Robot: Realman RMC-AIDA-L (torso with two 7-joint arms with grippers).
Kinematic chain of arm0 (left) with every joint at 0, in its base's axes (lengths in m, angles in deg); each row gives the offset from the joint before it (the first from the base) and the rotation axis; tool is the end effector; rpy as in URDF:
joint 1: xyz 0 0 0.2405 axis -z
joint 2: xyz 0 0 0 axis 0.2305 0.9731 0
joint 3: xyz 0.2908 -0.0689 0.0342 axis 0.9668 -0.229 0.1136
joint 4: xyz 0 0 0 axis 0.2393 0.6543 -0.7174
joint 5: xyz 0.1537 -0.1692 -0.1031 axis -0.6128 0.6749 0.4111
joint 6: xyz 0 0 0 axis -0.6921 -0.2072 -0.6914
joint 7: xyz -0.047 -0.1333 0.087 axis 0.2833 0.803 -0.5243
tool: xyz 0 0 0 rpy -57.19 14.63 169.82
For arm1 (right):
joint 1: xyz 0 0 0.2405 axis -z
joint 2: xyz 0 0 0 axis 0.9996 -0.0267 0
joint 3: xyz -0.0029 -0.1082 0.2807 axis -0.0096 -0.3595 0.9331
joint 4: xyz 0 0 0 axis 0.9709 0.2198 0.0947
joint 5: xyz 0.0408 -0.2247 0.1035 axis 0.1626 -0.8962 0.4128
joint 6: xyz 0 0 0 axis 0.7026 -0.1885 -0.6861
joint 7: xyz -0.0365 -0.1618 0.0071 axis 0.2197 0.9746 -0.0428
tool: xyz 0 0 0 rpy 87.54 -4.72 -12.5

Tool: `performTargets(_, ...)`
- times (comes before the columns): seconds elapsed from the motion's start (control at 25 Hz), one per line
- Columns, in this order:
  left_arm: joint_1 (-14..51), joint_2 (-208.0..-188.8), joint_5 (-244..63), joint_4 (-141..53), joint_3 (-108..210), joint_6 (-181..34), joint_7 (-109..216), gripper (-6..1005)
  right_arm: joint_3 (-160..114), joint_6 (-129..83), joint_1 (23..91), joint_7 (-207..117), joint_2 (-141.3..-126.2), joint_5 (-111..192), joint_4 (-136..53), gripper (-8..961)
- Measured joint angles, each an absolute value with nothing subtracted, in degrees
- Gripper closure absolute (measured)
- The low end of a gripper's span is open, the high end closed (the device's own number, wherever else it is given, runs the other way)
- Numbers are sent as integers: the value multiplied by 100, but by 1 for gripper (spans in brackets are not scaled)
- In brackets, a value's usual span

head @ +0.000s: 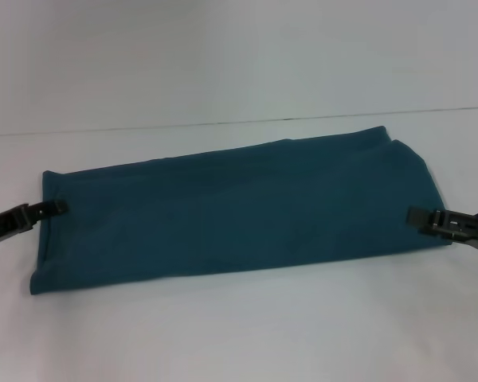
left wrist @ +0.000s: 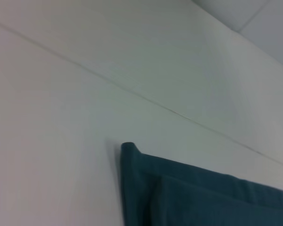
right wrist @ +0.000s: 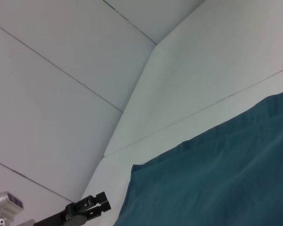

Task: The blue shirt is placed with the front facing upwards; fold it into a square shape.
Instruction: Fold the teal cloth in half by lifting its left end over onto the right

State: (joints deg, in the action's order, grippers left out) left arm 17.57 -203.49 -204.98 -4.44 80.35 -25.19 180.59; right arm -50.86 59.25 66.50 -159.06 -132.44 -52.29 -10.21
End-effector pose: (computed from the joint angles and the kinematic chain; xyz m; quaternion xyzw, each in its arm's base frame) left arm -0.3927 0.4497 -0.0022 -0.6980 -0.6015 -0.2070 0.3289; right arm 0.3871 0.3596 0.0379 -0.7568 0.5559 0.3219 0.1211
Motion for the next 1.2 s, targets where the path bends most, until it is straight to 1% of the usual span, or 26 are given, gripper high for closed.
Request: performTargets(1.2, 1761, -20367, -20805, -641, 8375, -2778, 17955, 127, -5068, 5924, 6650, -15914, -13226, -5230, -1026, 55)
